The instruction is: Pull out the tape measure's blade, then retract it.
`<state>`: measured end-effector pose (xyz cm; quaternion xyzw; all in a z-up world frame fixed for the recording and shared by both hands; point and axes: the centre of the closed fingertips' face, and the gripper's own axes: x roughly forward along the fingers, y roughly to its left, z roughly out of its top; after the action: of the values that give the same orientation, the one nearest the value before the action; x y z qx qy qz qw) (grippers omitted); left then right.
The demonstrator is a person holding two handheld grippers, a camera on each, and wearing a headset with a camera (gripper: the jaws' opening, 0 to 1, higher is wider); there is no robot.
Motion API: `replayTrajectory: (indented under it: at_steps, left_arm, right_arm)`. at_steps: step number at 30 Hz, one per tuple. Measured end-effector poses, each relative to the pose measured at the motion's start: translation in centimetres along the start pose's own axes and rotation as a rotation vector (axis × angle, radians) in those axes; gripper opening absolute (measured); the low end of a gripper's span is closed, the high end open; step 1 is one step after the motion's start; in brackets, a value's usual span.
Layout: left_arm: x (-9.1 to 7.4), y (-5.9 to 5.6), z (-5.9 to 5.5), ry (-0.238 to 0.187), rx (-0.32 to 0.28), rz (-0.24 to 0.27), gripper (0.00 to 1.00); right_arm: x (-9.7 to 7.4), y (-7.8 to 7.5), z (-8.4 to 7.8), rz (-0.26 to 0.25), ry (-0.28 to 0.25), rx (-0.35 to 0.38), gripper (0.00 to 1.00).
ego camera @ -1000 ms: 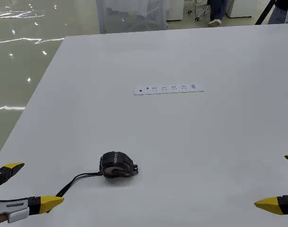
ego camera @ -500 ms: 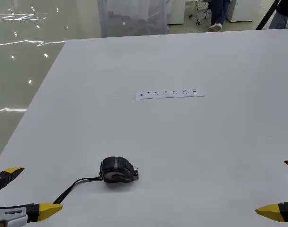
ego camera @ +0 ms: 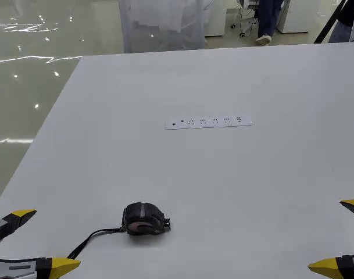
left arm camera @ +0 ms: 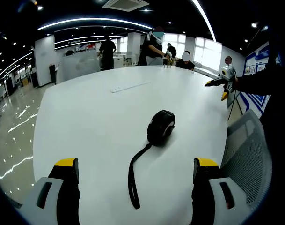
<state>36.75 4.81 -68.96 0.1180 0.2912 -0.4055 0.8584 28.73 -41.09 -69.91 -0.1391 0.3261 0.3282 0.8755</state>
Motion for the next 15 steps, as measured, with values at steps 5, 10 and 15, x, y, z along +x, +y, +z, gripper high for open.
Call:
replayTrajectory:
  at_steps: [5,10,15]
  left_arm:
    - [1.0,-0.2,0.4,0.011,0.031,-0.025,0.99]
    - [2.5,-1.3,0.6,0.056,0.099,-0.102,0.99]
    - [4.5,-2.8,0.9,0.105,0.213,-0.177,0.99]
  right_arm:
    - [1.1,0.5,1.1,0.015,-0.007,-0.024,0.99]
    - [2.2,1.1,2.1,0.052,-0.018,-0.048,0.99]
    - [3.3,1.5,3.2,0.071,-0.022,-0.058,0.99]
